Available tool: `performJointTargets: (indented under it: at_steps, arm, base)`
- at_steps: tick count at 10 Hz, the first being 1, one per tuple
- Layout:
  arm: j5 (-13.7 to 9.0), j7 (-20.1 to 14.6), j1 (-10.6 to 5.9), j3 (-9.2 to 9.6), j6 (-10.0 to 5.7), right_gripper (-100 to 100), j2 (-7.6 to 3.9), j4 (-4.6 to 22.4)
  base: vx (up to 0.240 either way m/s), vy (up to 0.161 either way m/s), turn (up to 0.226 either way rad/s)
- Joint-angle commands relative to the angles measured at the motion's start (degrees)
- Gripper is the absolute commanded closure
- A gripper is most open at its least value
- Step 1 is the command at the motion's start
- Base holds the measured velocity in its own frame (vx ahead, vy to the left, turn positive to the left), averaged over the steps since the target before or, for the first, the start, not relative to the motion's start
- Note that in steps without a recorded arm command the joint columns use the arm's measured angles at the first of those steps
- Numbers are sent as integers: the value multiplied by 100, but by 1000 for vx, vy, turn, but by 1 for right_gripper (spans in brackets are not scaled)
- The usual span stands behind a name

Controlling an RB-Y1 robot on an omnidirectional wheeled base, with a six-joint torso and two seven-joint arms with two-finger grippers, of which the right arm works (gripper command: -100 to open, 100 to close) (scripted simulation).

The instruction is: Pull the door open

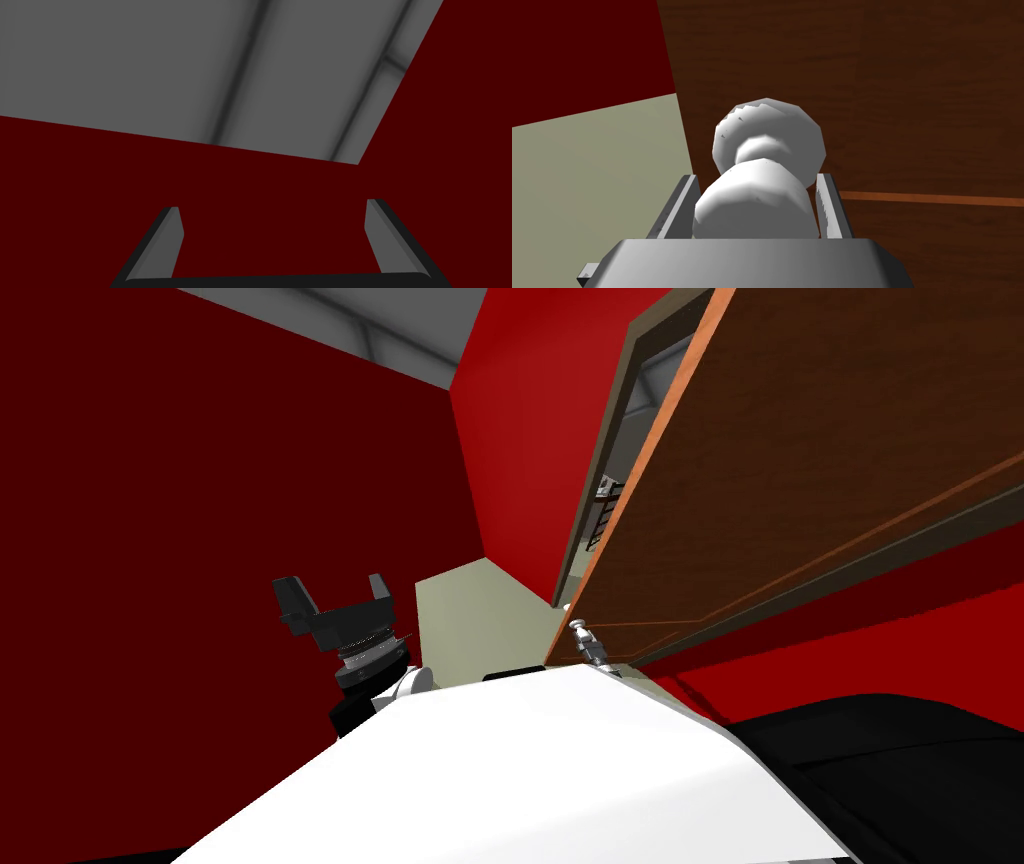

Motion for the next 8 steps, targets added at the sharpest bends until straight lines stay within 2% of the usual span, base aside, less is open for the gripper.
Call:
performJointTargets:
  at_steps: [1, 2, 7, 8]
  arm:
    - [9, -31, 227, 21, -216, 100, -18, 58]
    - [9, -31, 227, 21, -216, 100, -18, 58]
    - [47, -131, 971, 79, -995, 100, -77, 111]
    - [47, -131, 971, 79, -995, 100, -77, 111]
  base:
    - [-42, -23, 230]
    - [-47, -25, 68]
    - [-80, -21, 170]
    - [-70, -5, 6]
